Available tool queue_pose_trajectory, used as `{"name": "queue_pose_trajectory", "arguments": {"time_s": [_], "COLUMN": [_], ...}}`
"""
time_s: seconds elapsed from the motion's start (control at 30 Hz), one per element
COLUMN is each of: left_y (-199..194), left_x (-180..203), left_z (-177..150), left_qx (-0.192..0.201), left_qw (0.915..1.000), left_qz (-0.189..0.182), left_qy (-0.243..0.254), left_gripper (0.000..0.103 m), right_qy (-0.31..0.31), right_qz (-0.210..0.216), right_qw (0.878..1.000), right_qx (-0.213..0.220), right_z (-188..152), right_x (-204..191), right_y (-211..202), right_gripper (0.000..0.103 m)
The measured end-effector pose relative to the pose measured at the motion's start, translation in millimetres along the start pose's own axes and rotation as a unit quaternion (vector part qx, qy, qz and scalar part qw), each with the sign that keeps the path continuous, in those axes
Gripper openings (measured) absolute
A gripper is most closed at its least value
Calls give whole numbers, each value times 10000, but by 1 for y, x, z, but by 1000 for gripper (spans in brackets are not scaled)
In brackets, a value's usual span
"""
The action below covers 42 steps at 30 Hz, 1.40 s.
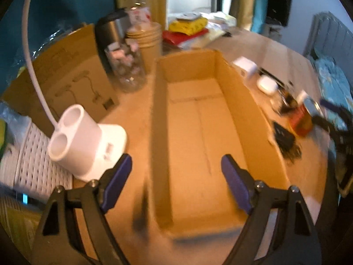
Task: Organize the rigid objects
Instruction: 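Grasp the cardboard box wall with the left tool while the right tool approaches the tin can, then close the right tool on the brown tin can and lift it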
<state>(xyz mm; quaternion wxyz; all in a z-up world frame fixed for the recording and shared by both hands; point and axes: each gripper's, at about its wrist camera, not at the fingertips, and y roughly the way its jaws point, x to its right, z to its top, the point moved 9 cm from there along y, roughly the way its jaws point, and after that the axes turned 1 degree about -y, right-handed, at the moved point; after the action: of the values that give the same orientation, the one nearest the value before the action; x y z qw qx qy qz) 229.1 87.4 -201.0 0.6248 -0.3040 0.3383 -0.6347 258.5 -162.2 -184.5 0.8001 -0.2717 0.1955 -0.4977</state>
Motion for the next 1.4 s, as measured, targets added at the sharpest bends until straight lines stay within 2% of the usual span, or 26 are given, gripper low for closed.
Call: {"name": "queue_pose_trajectory", "arguments": {"time_s": [0.03,0.07,0.1,0.17,0.2,0.27,0.37,0.4,0.5,0.67,0.9,1.0,1.23,1.3,1.4], "left_y": [8,17,29,43,49,50,41,39,31,9,4,5,-3,-5,-8], "left_x": [-7,-12,-14,-11,-9,-7,0,2,11,29,29,33,37,38,37], "left_z": [4,6,6,1,-1,-3,-5,-6,-15,-33,-48,-54,-55,-53,-53], "left_qx": [-15,-88,-214,-384,-446,-460,-346,-342,-354,-324,-31,65,396,504,658], "left_qw": [10000,9999,9996,9986,9982,9978,9984,9983,9979,9944,9877,9862,9830,9838,9835], "left_qz": [24,18,-79,-296,-346,-404,-416,-441,-459,-770,-778,-742,-793,-739,-646], "left_qy": [-40,-77,-133,-202,-195,-234,-178,-172,-282,-642,-1358,-1478,-1606,-1552,-1560], "left_gripper": [83,72,55,49,37,32,14,11,9,9,9,9,9,9,9], "right_qy": [-21,-41,-61,-64,-62,-44,-45,-46,-37,-90,-106,-115,-119,-147,-201], "right_qz": [-4,-12,-17,-36,-56,-82,-122,-127,-181,-385,-464,-538,-637,-642,-680], "right_qw": [10000,10000,10000,10000,9999,9999,9999,9999,9998,9992,9988,9984,9978,9977,9974], "right_qx": [-14,-31,-44,-52,-60,-60,-43,-41,-2,33,87,85,116,126,148], "right_z": [-1,-1,-2,-3,-3,-3,-4,-4,-4,-6,-6,-6,-4,-3,-4], "right_x": [-2,-3,-5,-6,-6,-5,-4,-5,-4,0,0,0,3,2,1], "right_y": [1,3,4,5,5,6,6,6,5,5,8,9,9,10,10], "right_gripper": [97,97,97,97,97,97,97,97,97,97,97,96,81,79,70]}}
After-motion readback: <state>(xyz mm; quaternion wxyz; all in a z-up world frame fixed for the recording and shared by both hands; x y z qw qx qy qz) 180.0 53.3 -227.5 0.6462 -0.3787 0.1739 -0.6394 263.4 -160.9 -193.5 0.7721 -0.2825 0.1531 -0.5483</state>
